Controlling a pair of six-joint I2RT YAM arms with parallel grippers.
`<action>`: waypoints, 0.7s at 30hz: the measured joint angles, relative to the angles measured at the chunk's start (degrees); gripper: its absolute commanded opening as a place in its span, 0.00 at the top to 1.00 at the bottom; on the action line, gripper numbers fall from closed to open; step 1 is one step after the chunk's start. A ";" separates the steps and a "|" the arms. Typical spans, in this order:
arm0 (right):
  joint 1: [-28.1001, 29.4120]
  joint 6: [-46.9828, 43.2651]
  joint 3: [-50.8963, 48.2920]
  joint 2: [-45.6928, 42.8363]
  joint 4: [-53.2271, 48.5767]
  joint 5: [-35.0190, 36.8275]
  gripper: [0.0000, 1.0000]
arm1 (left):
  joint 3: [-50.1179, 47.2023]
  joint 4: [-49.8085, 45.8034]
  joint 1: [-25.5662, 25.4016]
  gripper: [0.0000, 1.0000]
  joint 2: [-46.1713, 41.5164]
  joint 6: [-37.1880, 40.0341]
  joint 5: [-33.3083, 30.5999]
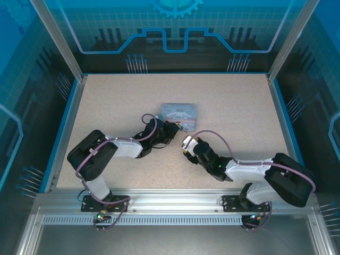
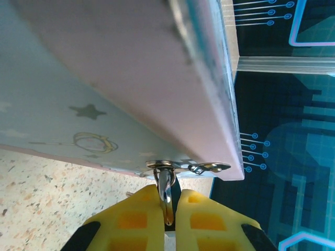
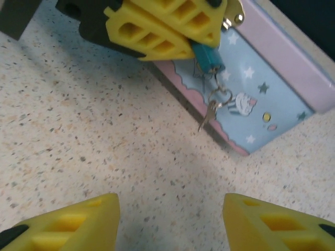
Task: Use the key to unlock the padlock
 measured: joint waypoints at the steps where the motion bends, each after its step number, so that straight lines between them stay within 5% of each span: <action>1: 0.00 -1.01 0.50 0.85 1.03 0.35 0.47 | 0.02 -0.44 0.22 1.00 -0.11 0.00 0.50; 21: -4.87 -8.48 8.15 10.64 7.65 -4.11 0.55 | 0.07 -2.23 1.53 1.00 -1.05 0.00 4.55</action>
